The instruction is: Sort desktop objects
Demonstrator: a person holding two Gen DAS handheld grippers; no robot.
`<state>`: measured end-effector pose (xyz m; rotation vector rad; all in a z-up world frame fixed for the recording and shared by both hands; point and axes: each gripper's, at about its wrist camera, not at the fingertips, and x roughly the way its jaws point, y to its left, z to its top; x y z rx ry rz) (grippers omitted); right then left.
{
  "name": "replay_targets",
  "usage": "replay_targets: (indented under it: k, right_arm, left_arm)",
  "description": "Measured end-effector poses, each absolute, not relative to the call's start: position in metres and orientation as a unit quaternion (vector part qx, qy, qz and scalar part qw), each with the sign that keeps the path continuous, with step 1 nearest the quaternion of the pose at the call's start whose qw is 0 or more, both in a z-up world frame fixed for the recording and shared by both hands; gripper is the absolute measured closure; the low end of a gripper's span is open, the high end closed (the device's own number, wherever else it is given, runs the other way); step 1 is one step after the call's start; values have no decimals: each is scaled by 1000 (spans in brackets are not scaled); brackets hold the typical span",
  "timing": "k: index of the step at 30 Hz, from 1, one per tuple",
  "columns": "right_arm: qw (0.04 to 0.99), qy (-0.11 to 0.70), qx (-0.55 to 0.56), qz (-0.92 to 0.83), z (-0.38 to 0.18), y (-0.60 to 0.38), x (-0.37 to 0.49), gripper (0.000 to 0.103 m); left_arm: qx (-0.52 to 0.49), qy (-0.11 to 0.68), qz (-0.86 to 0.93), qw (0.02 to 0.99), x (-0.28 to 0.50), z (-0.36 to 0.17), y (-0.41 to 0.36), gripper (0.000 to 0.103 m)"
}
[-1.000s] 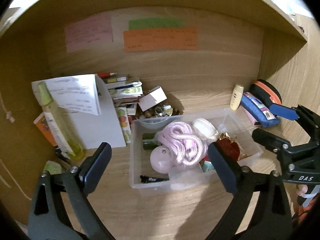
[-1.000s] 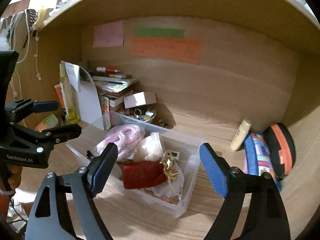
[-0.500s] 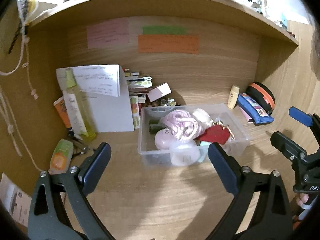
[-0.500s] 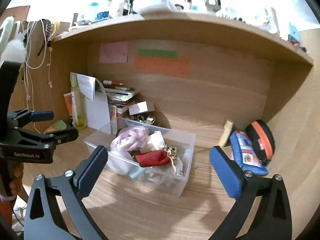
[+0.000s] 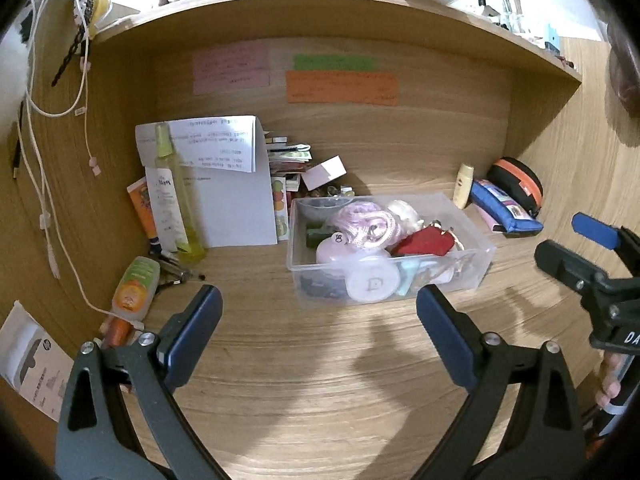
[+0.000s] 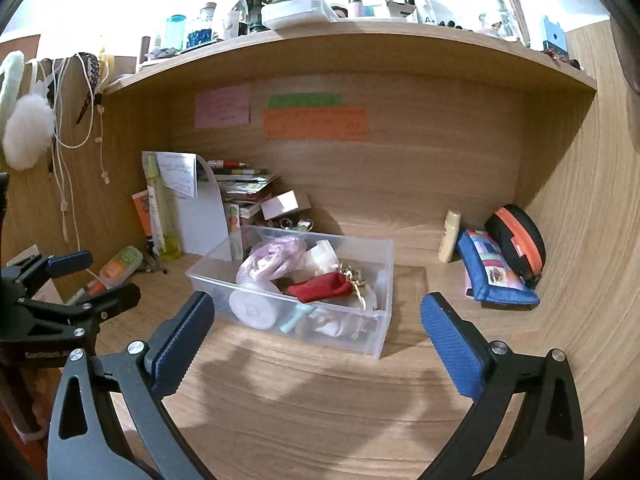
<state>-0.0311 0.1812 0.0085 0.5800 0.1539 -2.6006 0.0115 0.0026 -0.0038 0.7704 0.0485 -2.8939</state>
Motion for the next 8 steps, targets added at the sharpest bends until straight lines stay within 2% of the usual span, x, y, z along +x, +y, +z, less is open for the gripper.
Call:
replay_targets:
  k: [8]
  right_arm:
    - [237, 56, 220, -945, 3, 182, -34, 0]
  left_arm:
    - [243, 25, -968, 65, 10, 3, 6, 4]
